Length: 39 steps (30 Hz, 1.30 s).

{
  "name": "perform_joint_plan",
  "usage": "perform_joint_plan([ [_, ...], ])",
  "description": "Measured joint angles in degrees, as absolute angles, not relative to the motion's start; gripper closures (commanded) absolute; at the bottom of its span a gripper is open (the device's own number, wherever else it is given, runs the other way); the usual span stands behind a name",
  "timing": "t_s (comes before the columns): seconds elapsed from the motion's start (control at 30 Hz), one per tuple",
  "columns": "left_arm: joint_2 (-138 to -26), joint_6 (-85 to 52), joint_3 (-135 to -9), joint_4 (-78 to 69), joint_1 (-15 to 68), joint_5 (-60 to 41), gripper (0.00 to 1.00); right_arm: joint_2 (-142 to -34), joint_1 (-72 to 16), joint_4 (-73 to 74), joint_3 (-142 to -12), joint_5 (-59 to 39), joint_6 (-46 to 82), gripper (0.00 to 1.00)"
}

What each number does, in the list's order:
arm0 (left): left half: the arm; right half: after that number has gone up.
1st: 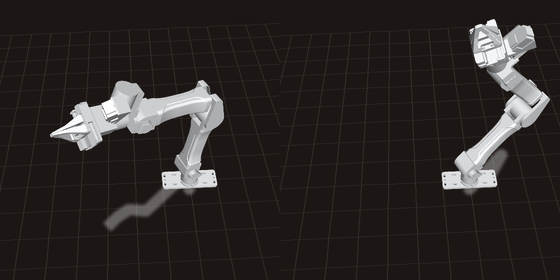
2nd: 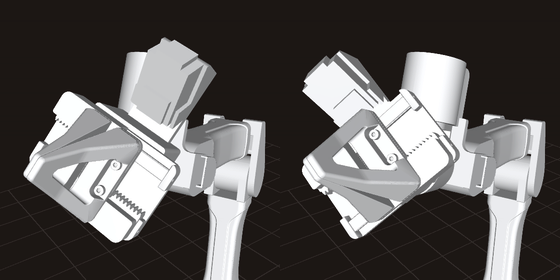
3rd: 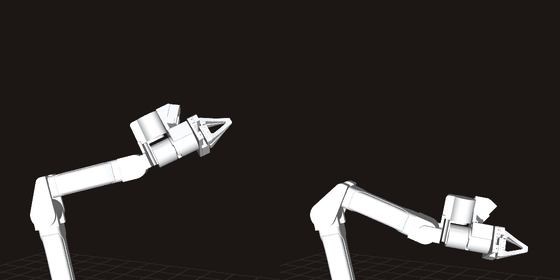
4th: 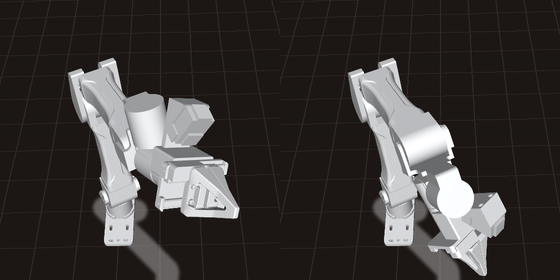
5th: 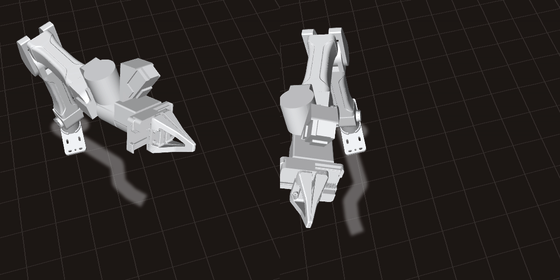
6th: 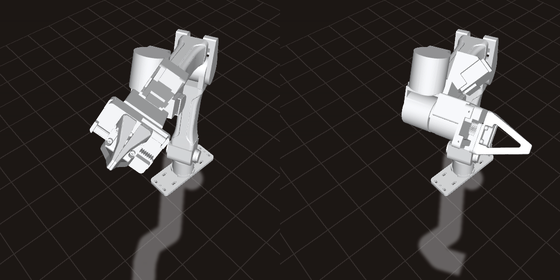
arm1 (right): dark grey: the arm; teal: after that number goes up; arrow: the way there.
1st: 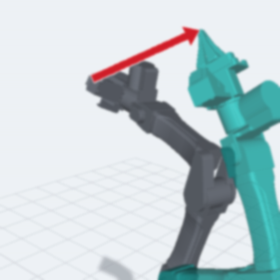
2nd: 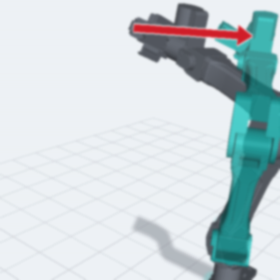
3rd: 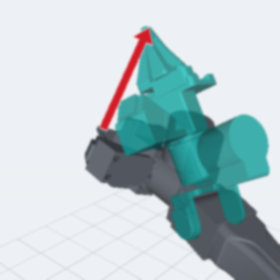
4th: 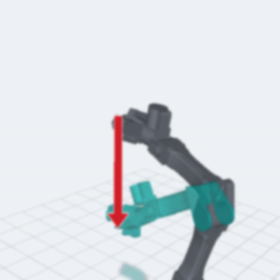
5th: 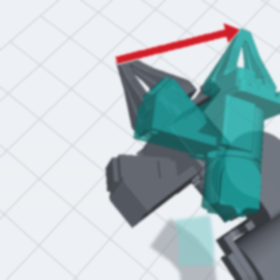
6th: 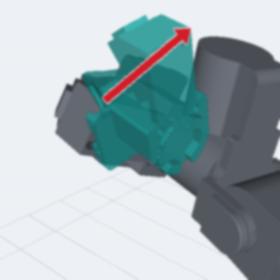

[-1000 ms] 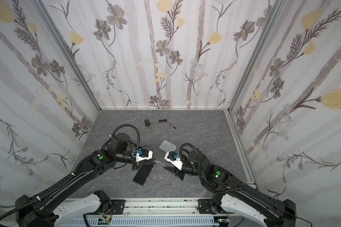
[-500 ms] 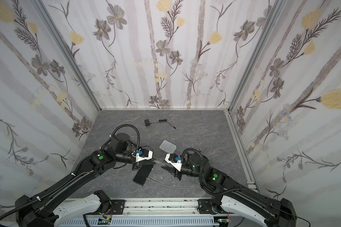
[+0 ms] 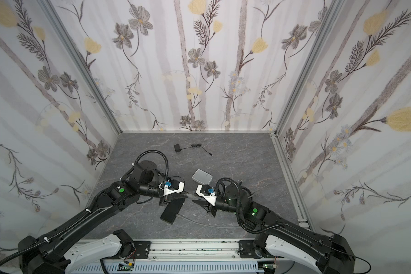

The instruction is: Insert the plug into the switch port

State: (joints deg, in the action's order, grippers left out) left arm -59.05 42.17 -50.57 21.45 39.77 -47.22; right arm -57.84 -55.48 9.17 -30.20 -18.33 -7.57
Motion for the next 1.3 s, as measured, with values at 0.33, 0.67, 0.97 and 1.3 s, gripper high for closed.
perform_joint_plan([
  [0.33, -59.0, 42.2, -50.6, 21.6, 39.8, -47.8, 0.99, -58.1, -55.5, 12.0, -28.9, -19.8, -7.3, 0.81],
  [0.67, -59.0, 42.1, -50.6, 21.7, 39.8, -48.3, 0.98, -58.4, -55.4, 13.4, -28.5, -20.3, -6.5, 0.89],
  [0.97, -58.4, 38.5, -49.7, 19.1, 39.7, -46.3, 0.39, -58.1, -55.4, 13.4, -28.4, -19.4, -6.0, 1.00],
  [1.3, -55.4, 15.1, -50.7, 13.6, 38.2, -23.9, 0.00, -60.7, -55.4, 12.7, -27.9, -9.8, -2.8, 1.00],
])
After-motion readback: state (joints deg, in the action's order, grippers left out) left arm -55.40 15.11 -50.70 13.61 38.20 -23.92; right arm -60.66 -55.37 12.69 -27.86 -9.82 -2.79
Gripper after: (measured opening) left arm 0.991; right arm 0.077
